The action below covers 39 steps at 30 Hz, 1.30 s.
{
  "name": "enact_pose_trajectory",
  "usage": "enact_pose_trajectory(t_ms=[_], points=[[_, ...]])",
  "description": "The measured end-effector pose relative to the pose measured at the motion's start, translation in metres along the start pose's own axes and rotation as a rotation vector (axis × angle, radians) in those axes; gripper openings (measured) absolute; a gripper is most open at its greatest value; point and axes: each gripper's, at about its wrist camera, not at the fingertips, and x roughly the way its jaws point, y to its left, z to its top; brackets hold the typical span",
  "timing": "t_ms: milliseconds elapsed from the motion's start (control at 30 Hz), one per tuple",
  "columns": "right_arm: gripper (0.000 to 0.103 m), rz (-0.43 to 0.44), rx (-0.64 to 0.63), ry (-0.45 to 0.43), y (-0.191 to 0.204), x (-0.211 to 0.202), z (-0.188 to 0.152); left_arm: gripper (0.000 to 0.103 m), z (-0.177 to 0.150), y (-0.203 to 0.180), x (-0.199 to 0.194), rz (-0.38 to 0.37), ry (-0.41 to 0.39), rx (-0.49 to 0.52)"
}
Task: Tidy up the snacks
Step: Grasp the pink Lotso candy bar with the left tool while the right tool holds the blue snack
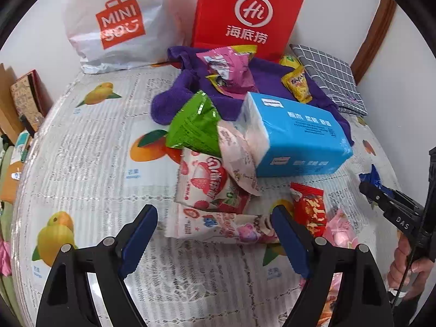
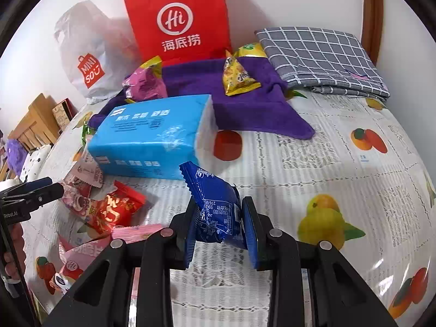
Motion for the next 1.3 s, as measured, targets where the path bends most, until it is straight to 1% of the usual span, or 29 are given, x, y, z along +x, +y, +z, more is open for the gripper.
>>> enact_pose_trajectory(t_ms=[67, 133, 167, 233, 300, 367, 467, 533, 567, 667, 800, 867, 933, 1033, 1200, 1300], points=[[0.031, 0.004, 0.005, -0.001, -0.002, 0.002, 0.0, 0.077, 0.0, -0.002, 0.002, -0.012, 0.014, 0.008], [0.031, 0.009, 0.011, 0.001, -0.005, 0.003, -0.001, 0.067, -0.002, -0.004, 0.004, -0.011, 0.026, 0.021], [0.031, 0.01, 0.012, 0.004, -0.006, 0.004, -0.002, 0.065, -0.003, -0.005, 0.005, -0.012, 0.031, 0.025], [0.031, 0.009, 0.015, 0.006, -0.008, 0.005, -0.003, 0.055, -0.007, -0.006, 0.005, -0.029, 0.046, 0.027], [0.031, 0.012, 0.021, 0.007, -0.011, 0.005, -0.004, 0.052, -0.013, -0.009, 0.003, -0.057, 0.062, 0.033], [0.031, 0.012, 0.025, 0.006, -0.012, 0.005, -0.004, 0.052, -0.019, -0.013, 0.002, -0.062, 0.076, 0.055], [0.031, 0.016, 0.037, -0.003, -0.013, 0.003, -0.003, 0.052, -0.029, -0.021, -0.002, -0.04, 0.084, 0.101], [0.031, 0.023, 0.04, -0.01, -0.015, 0.0, -0.004, 0.052, -0.033, -0.023, -0.008, -0.019, 0.069, 0.116], [0.031, 0.023, 0.039, -0.014, -0.015, -0.001, -0.004, 0.052, -0.033, -0.024, -0.013, -0.014, 0.047, 0.121], [0.031, 0.02, 0.041, -0.019, -0.018, -0.006, -0.007, 0.052, -0.027, -0.027, -0.021, -0.018, 0.007, 0.132], [0.031, 0.008, 0.047, -0.021, -0.023, -0.011, -0.01, 0.052, -0.009, -0.035, -0.021, -0.04, -0.021, 0.139], [0.031, 0.001, 0.047, -0.021, -0.024, -0.015, -0.013, 0.052, -0.002, -0.04, -0.015, -0.06, -0.021, 0.14], [0.031, -0.01, 0.046, -0.019, -0.026, -0.017, -0.015, 0.052, 0.003, -0.045, -0.006, -0.076, -0.012, 0.145], [0.031, -0.021, 0.049, -0.009, -0.031, -0.018, -0.017, 0.052, 0.003, -0.053, 0.009, -0.089, 0.022, 0.175], [0.031, -0.042, 0.046, -0.009, -0.037, -0.019, -0.018, 0.051, -0.012, -0.055, 0.023, -0.149, 0.096, 0.191], [0.031, -0.045, 0.044, -0.007, -0.039, -0.017, -0.017, 0.05, -0.023, -0.054, 0.023, -0.164, 0.125, 0.192]])
